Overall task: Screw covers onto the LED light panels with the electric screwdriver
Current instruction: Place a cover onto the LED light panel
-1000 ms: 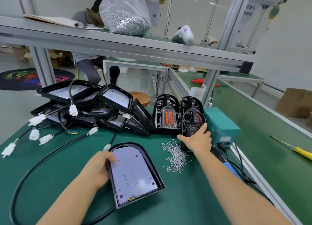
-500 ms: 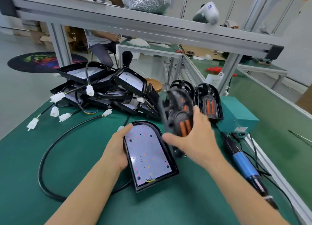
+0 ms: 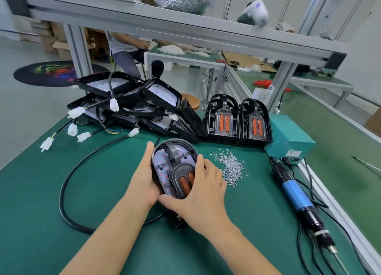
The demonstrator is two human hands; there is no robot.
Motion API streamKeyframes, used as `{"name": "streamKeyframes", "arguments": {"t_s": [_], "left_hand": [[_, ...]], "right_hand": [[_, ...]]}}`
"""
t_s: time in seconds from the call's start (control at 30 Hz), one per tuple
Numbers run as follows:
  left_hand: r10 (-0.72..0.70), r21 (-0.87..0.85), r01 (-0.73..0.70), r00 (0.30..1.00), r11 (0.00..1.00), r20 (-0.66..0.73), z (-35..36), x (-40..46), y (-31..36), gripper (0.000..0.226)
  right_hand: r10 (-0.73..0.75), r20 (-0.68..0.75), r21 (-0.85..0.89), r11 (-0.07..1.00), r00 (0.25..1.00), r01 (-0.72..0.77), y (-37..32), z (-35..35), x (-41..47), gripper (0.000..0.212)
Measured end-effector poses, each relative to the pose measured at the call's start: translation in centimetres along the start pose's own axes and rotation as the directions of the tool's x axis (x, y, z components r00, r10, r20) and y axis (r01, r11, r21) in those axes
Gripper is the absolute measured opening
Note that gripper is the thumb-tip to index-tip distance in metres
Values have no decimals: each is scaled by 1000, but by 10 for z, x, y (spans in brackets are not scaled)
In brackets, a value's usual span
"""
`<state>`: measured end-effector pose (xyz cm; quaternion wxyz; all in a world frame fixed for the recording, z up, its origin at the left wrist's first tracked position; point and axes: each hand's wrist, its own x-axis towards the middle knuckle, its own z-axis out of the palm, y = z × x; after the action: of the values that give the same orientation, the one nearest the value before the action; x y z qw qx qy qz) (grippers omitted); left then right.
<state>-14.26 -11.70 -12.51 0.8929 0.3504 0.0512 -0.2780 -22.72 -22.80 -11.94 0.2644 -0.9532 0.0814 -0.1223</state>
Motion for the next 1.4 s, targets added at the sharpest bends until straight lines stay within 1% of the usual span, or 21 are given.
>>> {"name": "streamKeyframes", "arguments": {"t_s": [0.07, 0.2, 0.27, 0.4, 0.47, 0.53, 0.63, 0.67, 0.73, 0.8, 0.83, 0.9, 0.97, 1.03, 1.1, 1.13, 1.2, 1.27, 1.3, 1.33, 1.4], "left_hand": [[6, -7, -6, 999, 1000, 40, -1, 0, 1, 70], [22, 18, -24, 993, 1000, 113, -3, -2, 2, 73], [30, 27, -33, 996, 999, 84, -4, -2, 2, 65], [71, 29, -68, 994, 997, -79, -6, 1, 3, 47], [113, 91, -102, 985, 991, -130, -4, 2, 5, 40], [192, 175, -163, 967, 971, -165, -6, 3, 5, 34], [298, 327, -232, 940, 916, -165, -9, 5, 6, 18], [335, 388, -246, 924, 889, -184, -9, 6, 6, 13], [416, 494, -252, 873, 832, -256, -15, 13, 6, 15], [499, 627, -222, 810, 747, -307, -26, 18, 4, 26], [540, 700, -201, 785, 686, -303, -31, 19, 2, 30], [605, 803, -179, 752, 568, -260, -40, 18, -4, 36], [646, 883, -148, 736, 446, -204, -42, 16, -3, 39], [637, 921, -110, 751, 375, -170, -41, 15, 3, 38], [619, 932, -83, 768, 353, -166, -38, 14, 12, 36], [631, 949, -55, 759, 309, -161, -34, 13, 16, 35], [687, 988, -22, 721, 153, -91, -19, 10, 24, 32], [705, 994, -106, 706, 7, 70, 7, 10, 27, 28], [676, 987, -152, 723, -49, 145, 21, 13, 26, 26], [619, 979, -182, 759, -96, 201, 36, 18, 24, 23], [456, 963, -200, 850, -181, 263, 63, 31, 16, 19]], "right_hand": [[-16, -18, -47, 999, 1000, 15, 0, 0, -1, 129], [-32, -47, -153, 988, 998, 24, -2, 0, -2, 128], [-24, -33, -146, 989, 999, 19, -2, 1, -3, 126], [0, -8, -71, 997, 1000, 0, 6, 2, -1, 125], [-16, -6, -69, 997, 1000, 16, 9, 4, 1, 125], [-38, -5, -88, 995, 999, 37, 10, 7, 1, 123], [-51, 30, -93, 994, 998, 54, 15, 10, 2, 120], [-60, 44, -81, 995, 997, 63, 17, 9, 2, 117], [-83, 46, -28, 996, 996, 84, 24, 2, 4, 105], [-84, -7, 30, 996, 996, 84, 36, -14, 5, 92], [-68, -54, 39, 997, 996, 70, 44, -25, 7, 85], [2, -148, 17, 1000, 989, 1, 67, -48, 11, 73], [111, -190, -31, 992, 976, -119, 93, -70, 15, 64], [226, -205, -114, 961, 952, -252, 123, -89, 16, 57], [298, -224, -207, 916, 928, -344, 150, -102, 14, 44], [340, -223, -243, 888, 914, -390, 161, -108, 12, 36], [447, -185, -312, 818, 875, -483, 175, -117, 10, 32], [519, -131, -368, 766, 844, -528, 182, -122, 10, 35], [530, -124, -386, 753, 839, -533, 184, -124, 11, 34], [535, -129, -398, 743, 835, -538, 185, -125, 12, 35], [547, -140, -414, 725, 825, -551, 186, -128, 14, 44]]}}
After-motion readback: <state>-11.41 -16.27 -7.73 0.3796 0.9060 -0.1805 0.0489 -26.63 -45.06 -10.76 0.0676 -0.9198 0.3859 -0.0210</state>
